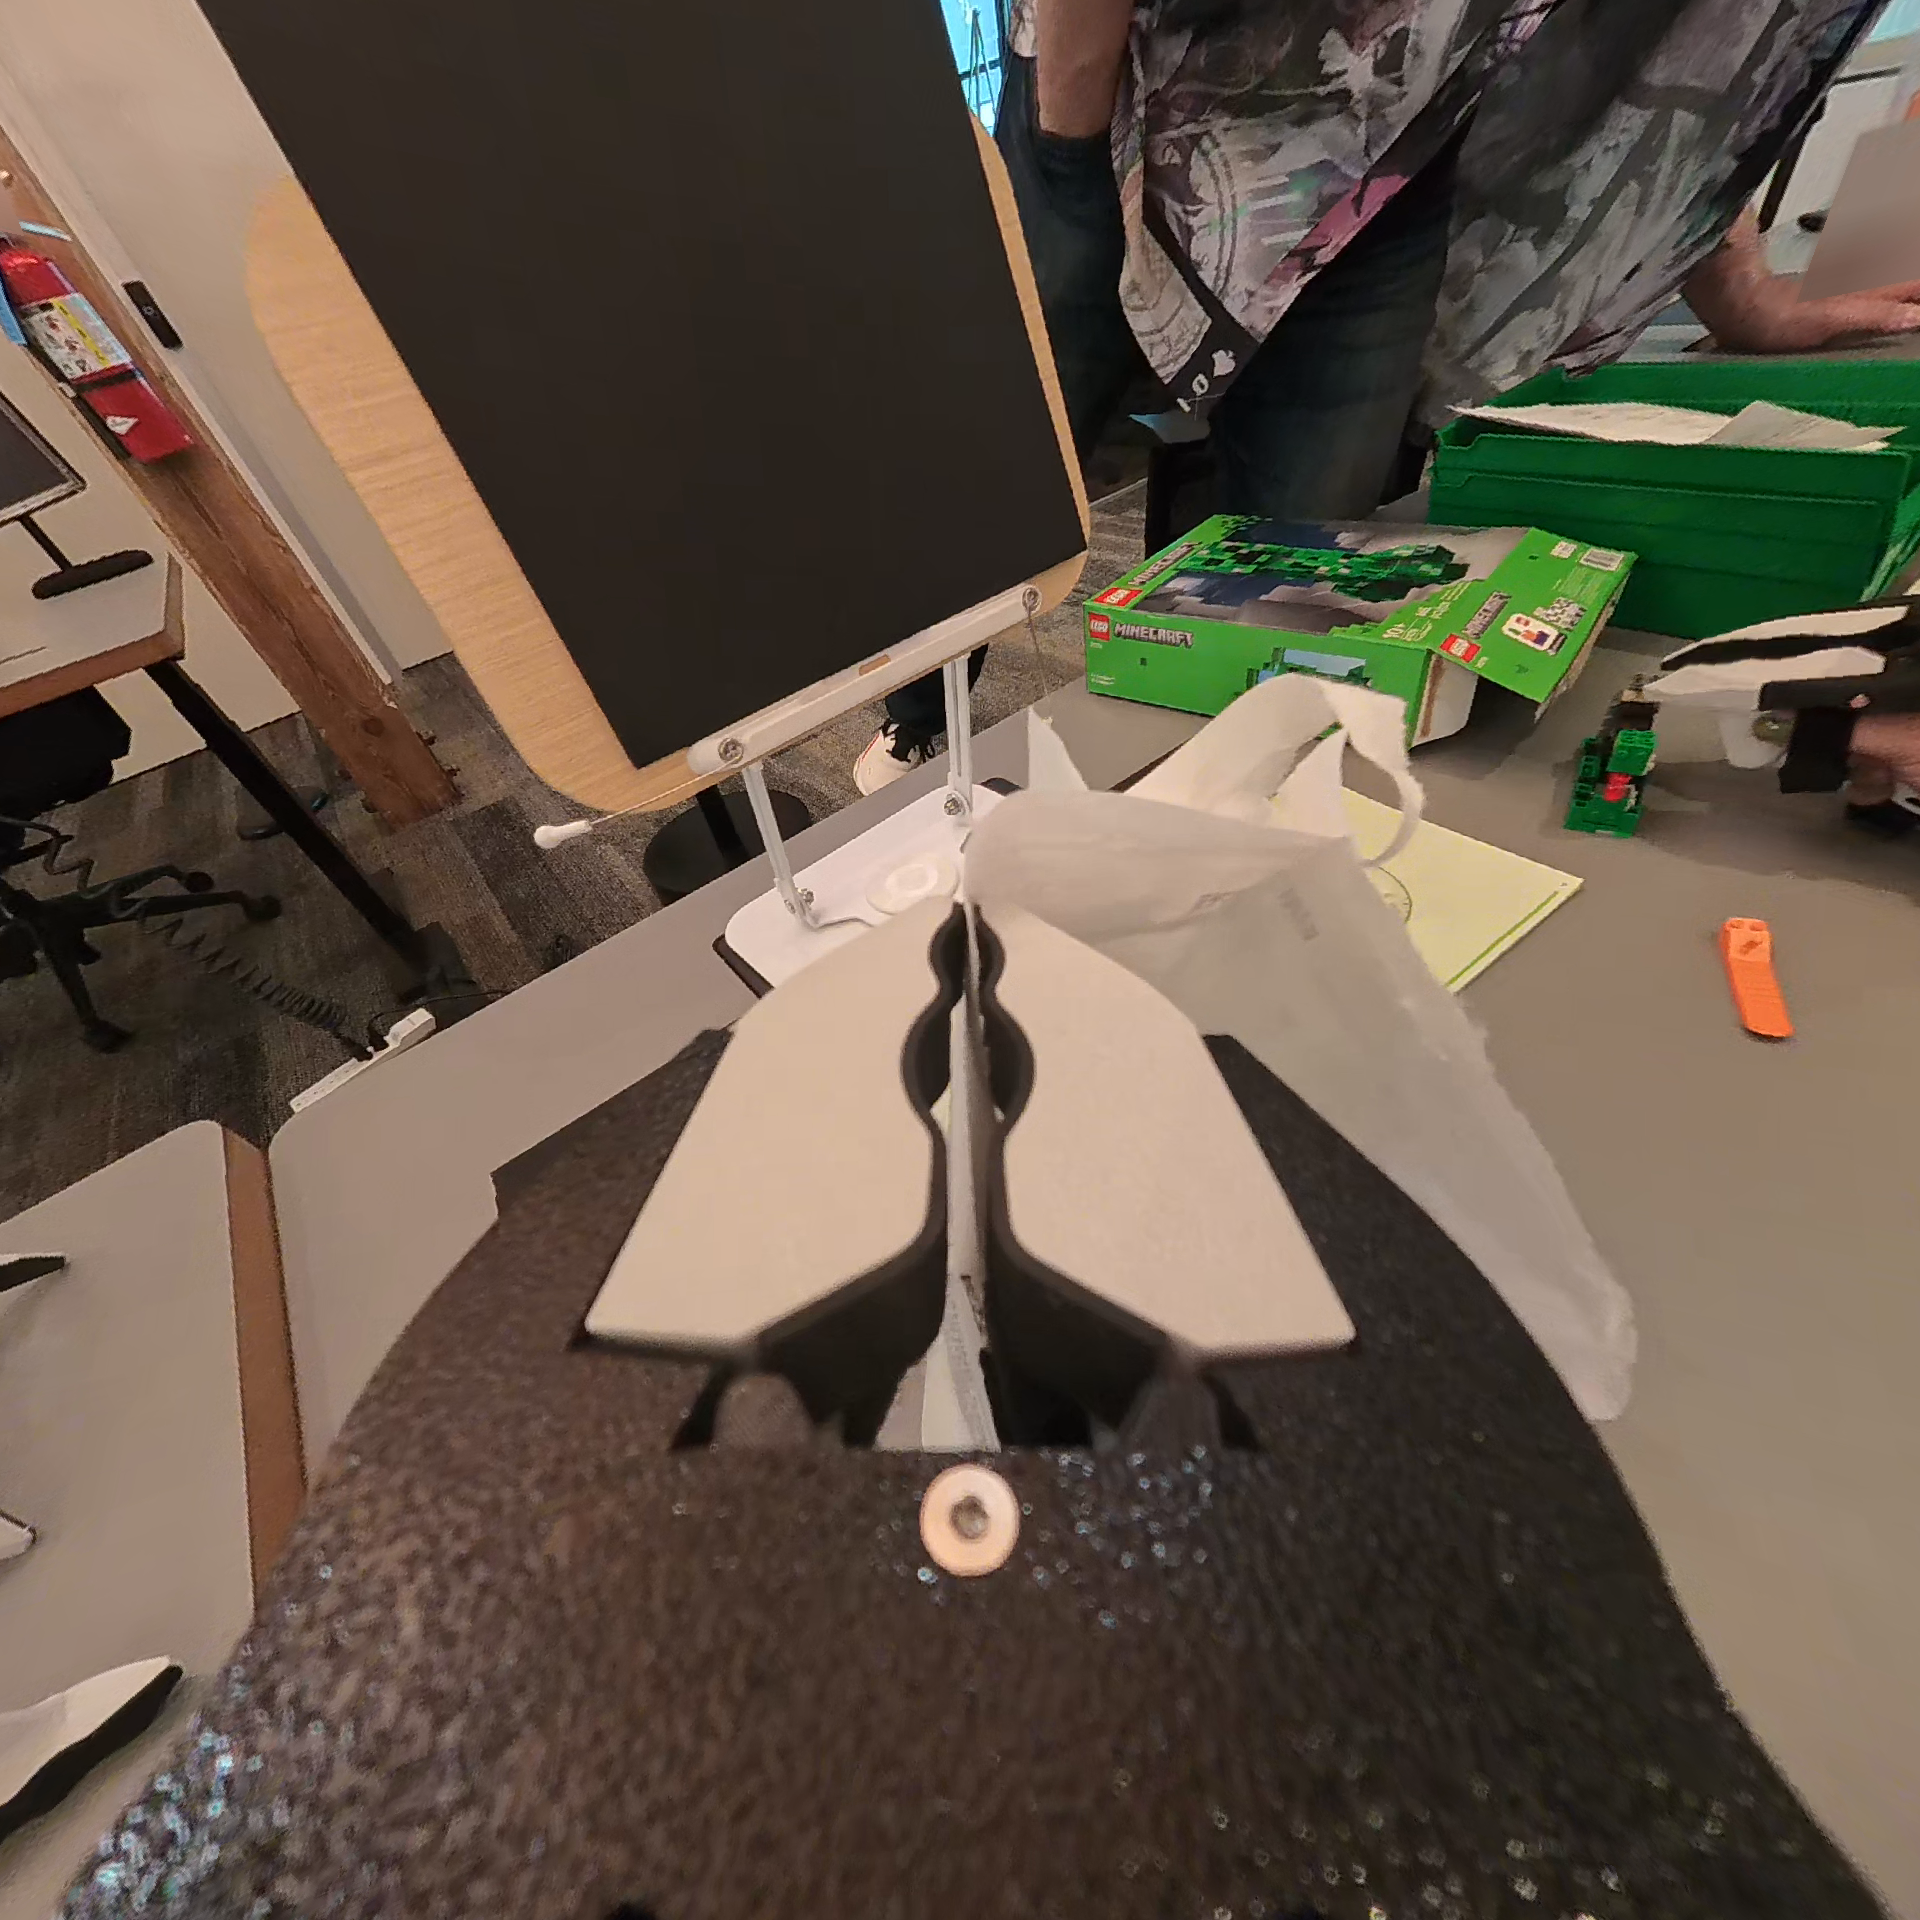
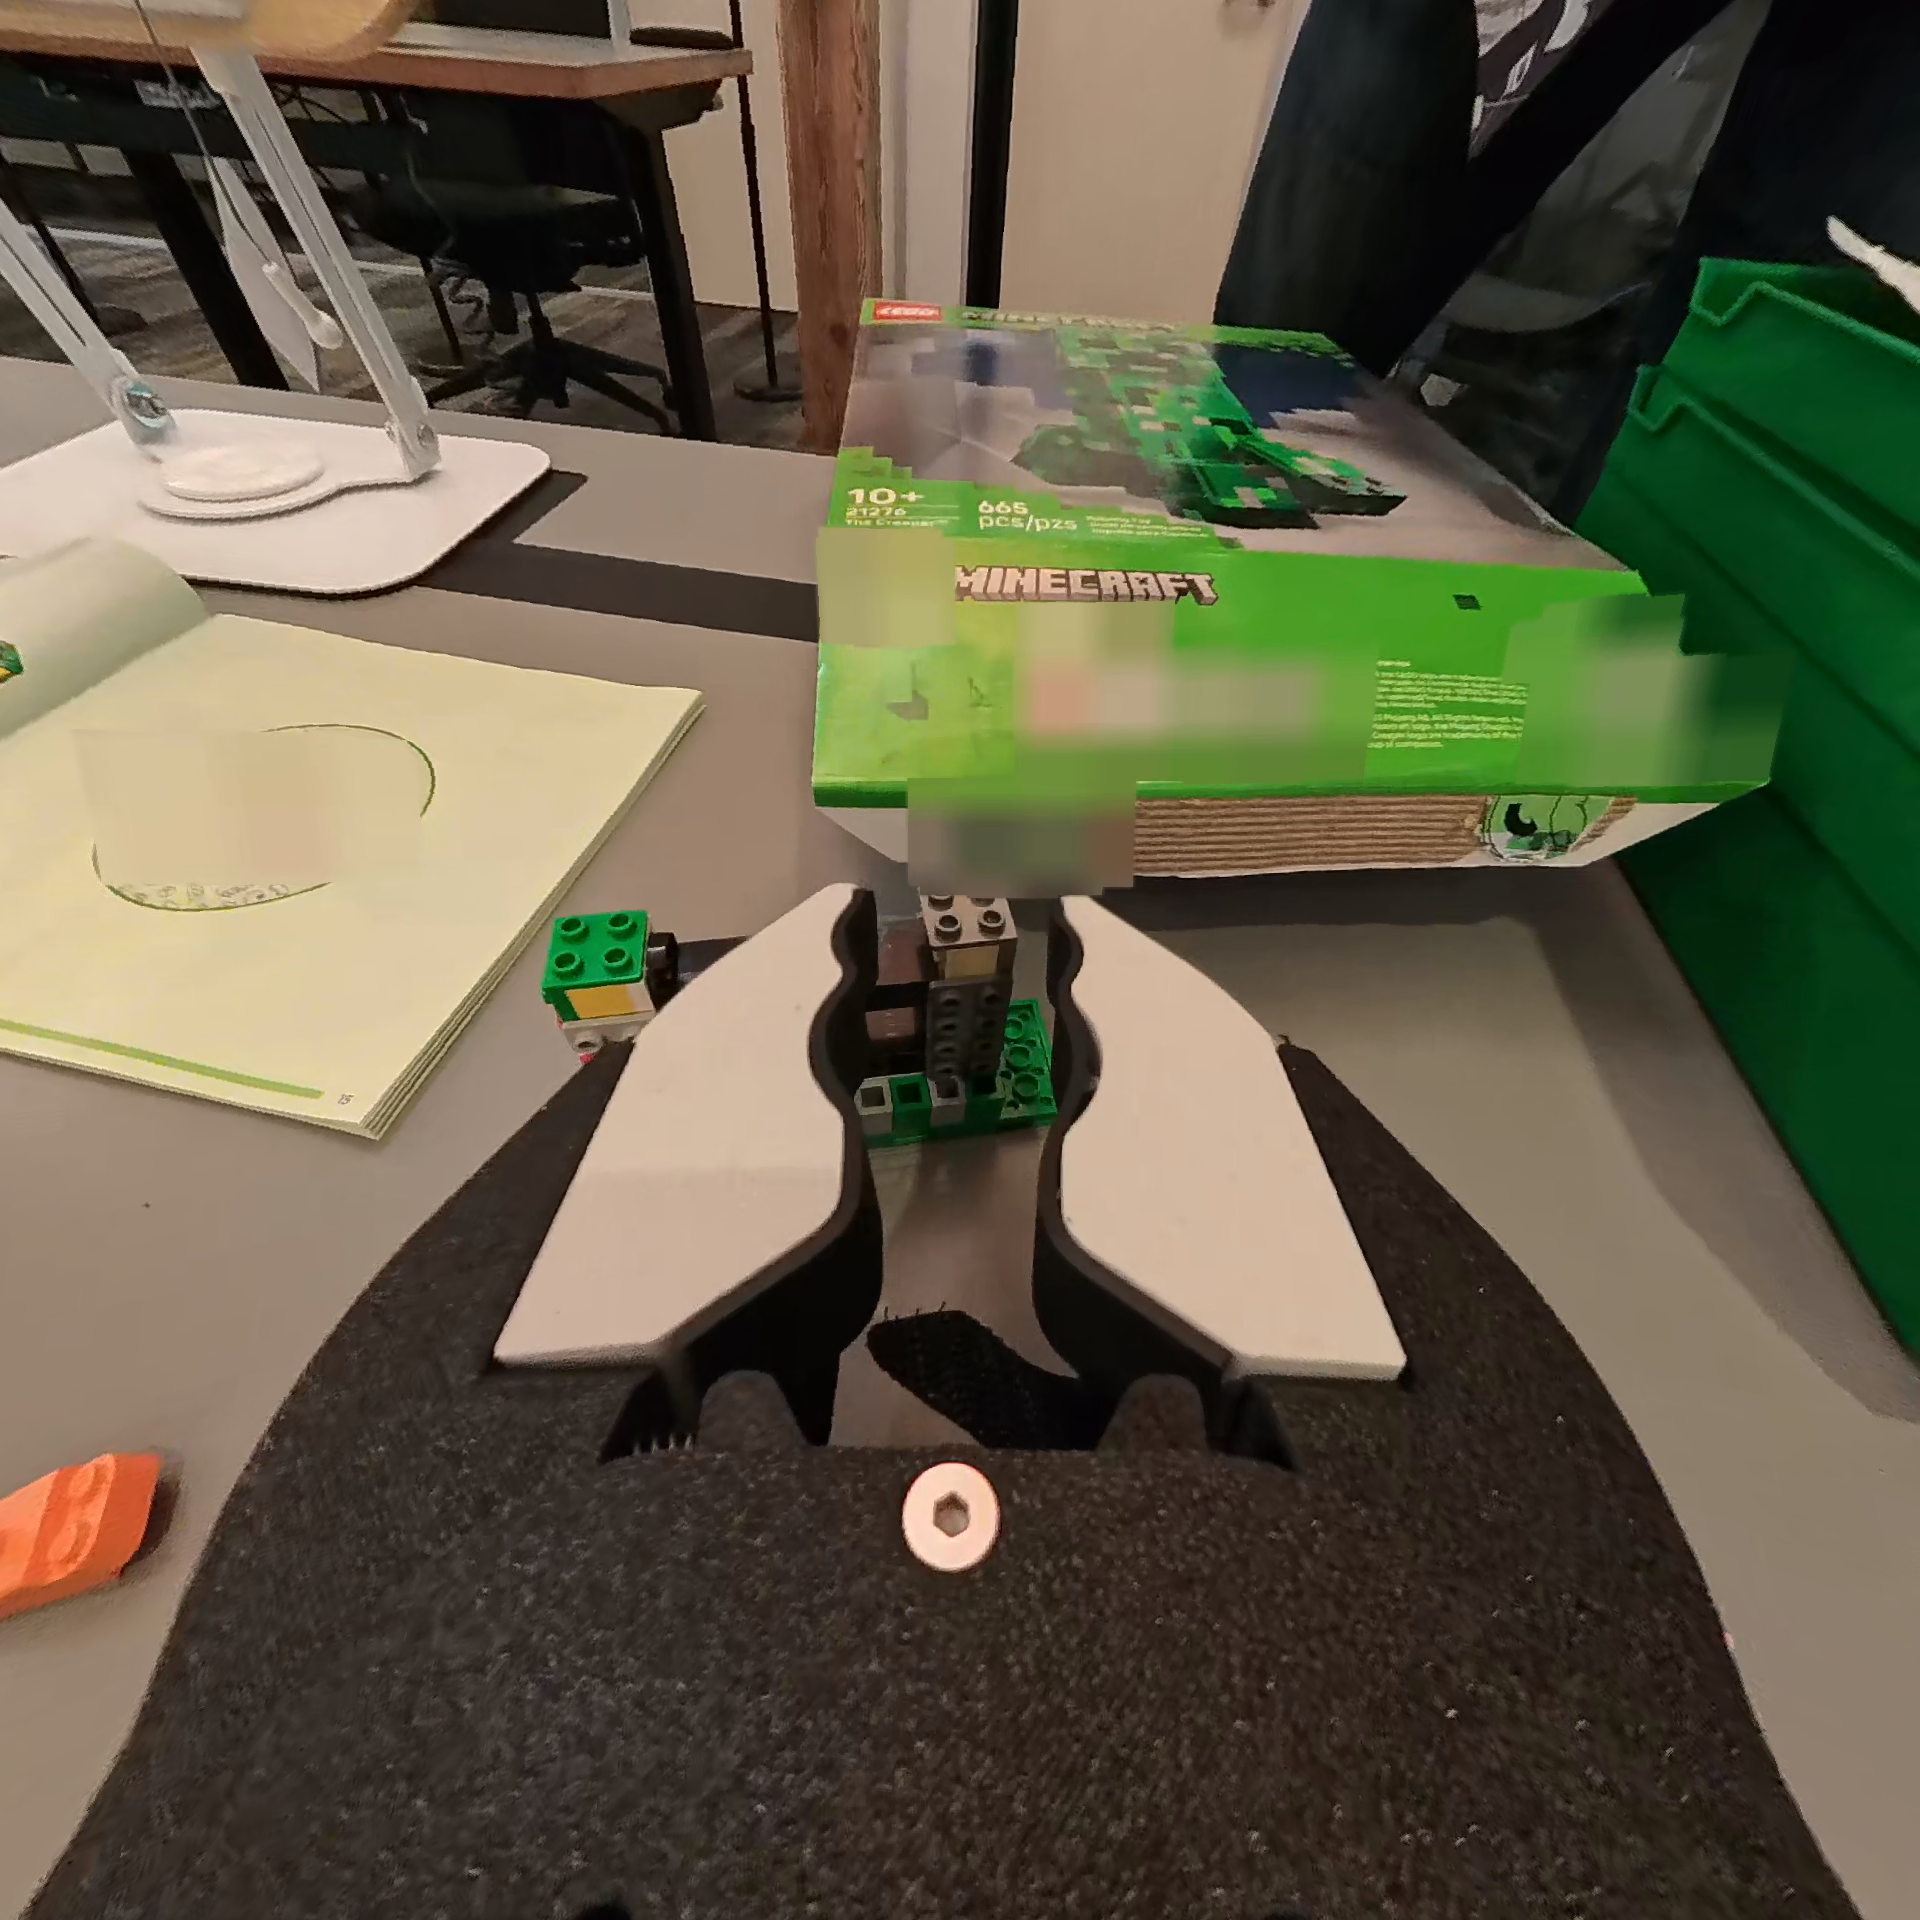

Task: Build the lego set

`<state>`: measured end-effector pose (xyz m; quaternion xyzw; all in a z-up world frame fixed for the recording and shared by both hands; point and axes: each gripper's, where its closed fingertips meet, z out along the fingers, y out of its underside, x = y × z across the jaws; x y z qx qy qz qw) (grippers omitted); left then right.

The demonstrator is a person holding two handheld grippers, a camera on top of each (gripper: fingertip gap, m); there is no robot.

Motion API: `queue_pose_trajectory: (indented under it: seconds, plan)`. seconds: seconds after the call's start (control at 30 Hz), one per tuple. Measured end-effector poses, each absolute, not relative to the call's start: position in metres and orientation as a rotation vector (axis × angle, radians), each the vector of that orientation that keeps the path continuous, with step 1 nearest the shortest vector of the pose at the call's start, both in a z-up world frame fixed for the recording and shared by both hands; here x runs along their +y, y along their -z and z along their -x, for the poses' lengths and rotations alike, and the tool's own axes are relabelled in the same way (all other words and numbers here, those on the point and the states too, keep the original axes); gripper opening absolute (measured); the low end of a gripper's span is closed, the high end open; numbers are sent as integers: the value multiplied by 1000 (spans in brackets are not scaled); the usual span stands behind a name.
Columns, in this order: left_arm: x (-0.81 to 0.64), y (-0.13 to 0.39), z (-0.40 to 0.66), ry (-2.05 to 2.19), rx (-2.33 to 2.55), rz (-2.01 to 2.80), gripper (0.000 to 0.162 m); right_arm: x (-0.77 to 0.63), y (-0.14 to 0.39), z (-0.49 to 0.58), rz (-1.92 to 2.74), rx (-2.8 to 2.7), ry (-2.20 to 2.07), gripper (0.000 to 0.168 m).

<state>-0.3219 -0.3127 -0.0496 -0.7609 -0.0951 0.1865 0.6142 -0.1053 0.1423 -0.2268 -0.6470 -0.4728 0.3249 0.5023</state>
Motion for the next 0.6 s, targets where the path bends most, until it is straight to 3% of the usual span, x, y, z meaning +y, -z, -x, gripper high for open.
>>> queue_pose_trajectory:
  seconds: [0.37,0.53,0.6]
  plan:
    - [-317,47,322,-438,-227,1742,0,146,232,107,1610,-1151,-777,28]
    - [-318,46,322,-429,-225,1738,0,154,225,94,1668,-1198,-715,36]
    - [-319,45,321,-418,-223,1729,0,153,218,94,1799,-1217,-876,34]
